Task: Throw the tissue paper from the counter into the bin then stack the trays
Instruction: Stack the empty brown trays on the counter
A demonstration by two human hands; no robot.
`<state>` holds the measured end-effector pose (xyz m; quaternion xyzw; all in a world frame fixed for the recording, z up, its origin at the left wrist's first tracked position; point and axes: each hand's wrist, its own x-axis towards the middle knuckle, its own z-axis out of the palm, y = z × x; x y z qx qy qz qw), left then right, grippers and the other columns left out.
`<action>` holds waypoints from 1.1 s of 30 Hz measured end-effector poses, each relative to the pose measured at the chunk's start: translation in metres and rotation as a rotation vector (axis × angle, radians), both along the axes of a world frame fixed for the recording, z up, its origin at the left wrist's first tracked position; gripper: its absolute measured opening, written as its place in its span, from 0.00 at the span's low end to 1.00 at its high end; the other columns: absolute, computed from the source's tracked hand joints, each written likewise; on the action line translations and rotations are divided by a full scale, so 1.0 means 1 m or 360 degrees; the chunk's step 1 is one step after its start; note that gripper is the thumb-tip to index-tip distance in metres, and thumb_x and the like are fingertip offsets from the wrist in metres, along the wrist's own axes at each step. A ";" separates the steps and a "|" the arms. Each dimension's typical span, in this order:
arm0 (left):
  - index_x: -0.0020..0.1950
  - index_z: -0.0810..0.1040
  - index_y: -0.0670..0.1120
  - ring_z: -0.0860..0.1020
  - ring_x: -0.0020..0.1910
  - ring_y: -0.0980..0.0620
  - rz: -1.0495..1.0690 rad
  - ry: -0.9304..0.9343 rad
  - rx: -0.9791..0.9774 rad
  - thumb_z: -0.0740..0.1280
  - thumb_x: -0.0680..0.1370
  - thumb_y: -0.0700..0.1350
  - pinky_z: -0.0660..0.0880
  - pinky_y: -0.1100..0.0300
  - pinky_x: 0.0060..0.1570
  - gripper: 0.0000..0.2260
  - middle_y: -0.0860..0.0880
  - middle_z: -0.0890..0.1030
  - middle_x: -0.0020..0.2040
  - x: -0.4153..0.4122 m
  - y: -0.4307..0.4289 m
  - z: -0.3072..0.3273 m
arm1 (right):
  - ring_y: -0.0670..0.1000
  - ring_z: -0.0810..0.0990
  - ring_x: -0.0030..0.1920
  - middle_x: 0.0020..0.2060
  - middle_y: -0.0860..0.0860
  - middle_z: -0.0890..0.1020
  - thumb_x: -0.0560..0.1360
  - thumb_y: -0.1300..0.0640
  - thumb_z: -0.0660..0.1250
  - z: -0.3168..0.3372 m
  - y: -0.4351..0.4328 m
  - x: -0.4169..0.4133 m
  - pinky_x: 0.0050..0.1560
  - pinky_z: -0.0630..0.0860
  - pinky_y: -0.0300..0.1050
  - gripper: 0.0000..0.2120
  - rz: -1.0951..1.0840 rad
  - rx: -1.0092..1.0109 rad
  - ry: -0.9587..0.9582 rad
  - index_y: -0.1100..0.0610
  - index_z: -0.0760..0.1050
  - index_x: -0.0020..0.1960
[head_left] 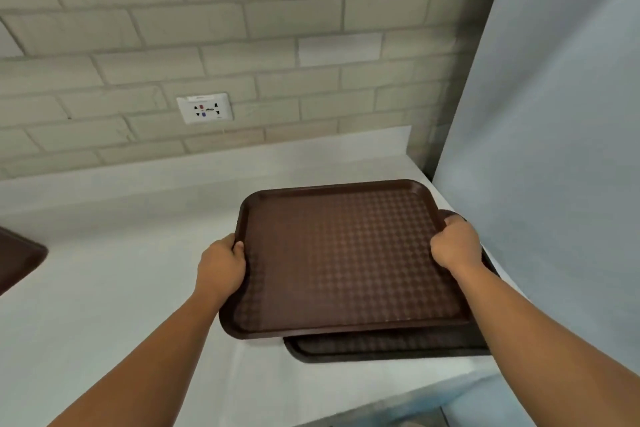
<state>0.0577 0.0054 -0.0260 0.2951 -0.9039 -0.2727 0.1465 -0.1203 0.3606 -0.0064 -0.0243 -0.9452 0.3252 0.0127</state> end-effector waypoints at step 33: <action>0.62 0.72 0.41 0.78 0.52 0.43 -0.0206 -0.0615 -0.0253 0.57 0.82 0.41 0.73 0.56 0.48 0.10 0.42 0.77 0.55 -0.030 0.090 -0.031 | 0.57 0.73 0.49 0.55 0.61 0.74 0.77 0.64 0.59 -0.060 0.094 0.005 0.53 0.74 0.51 0.12 -0.0024 0.0332 -0.0041 0.63 0.74 0.58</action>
